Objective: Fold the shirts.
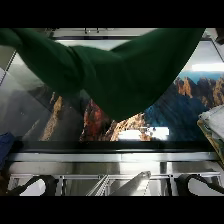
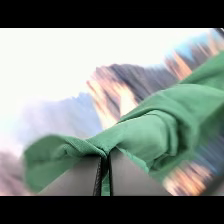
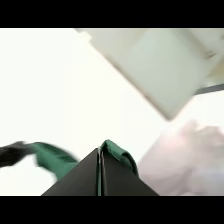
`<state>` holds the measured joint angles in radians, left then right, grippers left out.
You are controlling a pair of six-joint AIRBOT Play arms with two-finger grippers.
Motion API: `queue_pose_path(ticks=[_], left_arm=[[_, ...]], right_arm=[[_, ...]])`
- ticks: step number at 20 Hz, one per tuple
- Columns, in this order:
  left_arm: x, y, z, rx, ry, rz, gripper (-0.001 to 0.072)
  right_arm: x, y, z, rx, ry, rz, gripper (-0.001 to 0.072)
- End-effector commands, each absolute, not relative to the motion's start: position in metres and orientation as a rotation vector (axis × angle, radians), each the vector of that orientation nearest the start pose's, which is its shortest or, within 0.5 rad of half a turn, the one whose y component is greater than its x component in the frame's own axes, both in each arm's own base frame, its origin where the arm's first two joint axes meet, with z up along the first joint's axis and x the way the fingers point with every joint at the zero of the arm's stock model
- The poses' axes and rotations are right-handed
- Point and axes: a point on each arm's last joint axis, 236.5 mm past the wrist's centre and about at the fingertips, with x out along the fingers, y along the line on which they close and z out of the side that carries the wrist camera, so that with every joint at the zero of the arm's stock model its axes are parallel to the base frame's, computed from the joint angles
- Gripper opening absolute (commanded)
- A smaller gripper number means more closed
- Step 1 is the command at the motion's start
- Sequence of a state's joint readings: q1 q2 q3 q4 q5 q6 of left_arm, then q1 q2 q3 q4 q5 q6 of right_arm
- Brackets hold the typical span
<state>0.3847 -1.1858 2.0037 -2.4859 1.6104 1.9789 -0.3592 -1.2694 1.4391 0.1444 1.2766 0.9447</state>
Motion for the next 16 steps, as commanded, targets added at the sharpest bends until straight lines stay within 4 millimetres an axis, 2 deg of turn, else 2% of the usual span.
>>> queue_pose_path(ticks=[1,3,5,8,11,12,14,16], left_arm=[[0.327,-0.049,0.39,-0.065,0.48,-0.556,0.0022],[0.331,-0.053,0.341,-0.143,0.619,-0.607,0.0022],[0.338,-0.064,0.29,-0.2,0.731,-0.675,0.0022],[0.364,-0.083,0.205,-0.275,0.842,-0.738,0.0022],[0.399,-0.095,0.102,-0.401,0.982,-0.708,0.0022],[0.403,-0.098,0.074,-0.44,1.045,-0.708,0.0021],[0.405,-0.103,0.03,-0.504,1.158,-0.722,0.0021],[0.402,-0.105,0.004,-0.546,1.234,-0.738,0.002]], right_arm=[[0.466,0.06,0.339,0.64,0.264,0.684,0.0019],[0.484,0.075,0.285,0.59,0.411,0.652,0.0019],[0.502,0.102,0.228,0.56,0.547,0.669,0.0019],[0.528,0.135,0.135,0.611,0.733,0.682,0.0018],[0.545,0.134,0.052,0.755,0.896,0.603,0.0019],[0.546,0.127,0.036,0.803,0.935,0.578,0.0021],[0.537,0.109,0.028,0.853,0.989,0.584,0.0388],[0.508,0.095,0.036,0.889,1.076,0.655,0.0388]])
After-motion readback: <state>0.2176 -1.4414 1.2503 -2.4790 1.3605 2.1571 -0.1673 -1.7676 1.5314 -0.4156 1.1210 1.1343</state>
